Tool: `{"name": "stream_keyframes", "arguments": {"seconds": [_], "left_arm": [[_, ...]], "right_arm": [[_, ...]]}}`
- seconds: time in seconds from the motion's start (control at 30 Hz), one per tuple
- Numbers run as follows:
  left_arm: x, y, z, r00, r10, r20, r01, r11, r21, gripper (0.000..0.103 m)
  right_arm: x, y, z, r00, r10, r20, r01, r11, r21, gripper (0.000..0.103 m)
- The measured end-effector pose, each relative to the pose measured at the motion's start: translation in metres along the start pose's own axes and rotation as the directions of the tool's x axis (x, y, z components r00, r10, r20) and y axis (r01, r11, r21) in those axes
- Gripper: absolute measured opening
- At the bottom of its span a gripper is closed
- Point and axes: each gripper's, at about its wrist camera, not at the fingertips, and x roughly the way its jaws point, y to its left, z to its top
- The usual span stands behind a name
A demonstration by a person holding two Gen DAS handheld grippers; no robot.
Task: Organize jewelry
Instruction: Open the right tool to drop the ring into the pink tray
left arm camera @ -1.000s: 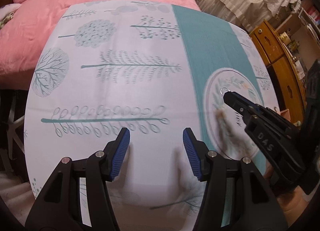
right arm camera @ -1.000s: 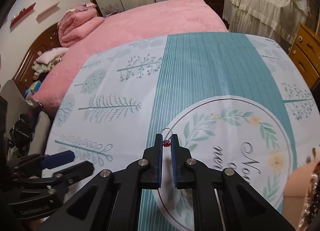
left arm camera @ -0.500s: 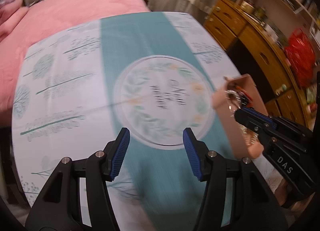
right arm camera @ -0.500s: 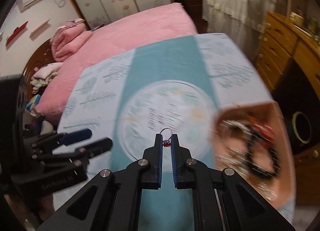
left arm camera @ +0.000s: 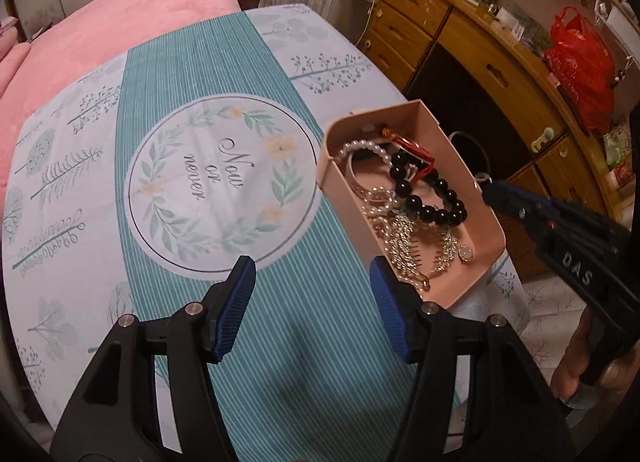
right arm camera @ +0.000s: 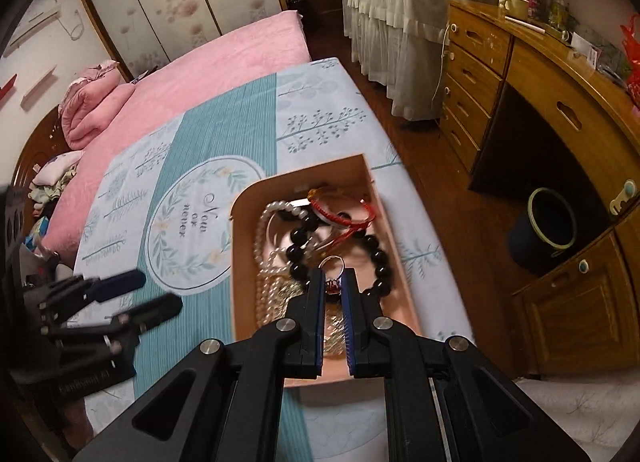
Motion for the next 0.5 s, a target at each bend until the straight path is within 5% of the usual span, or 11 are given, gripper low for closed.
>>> {"name": "stream_keyframes", "arguments": {"seconds": [0.5], "left_arm": [[-0.026, 0.011, 0.015, 0.986, 0.166, 0.018, -0.164, 0.984, -0.068, 0.066]], "right_arm": [[0.048, 0.007, 0.025, 0.994, 0.065, -0.089, -0.065, 0.998, -0.005, 0.016]]}}
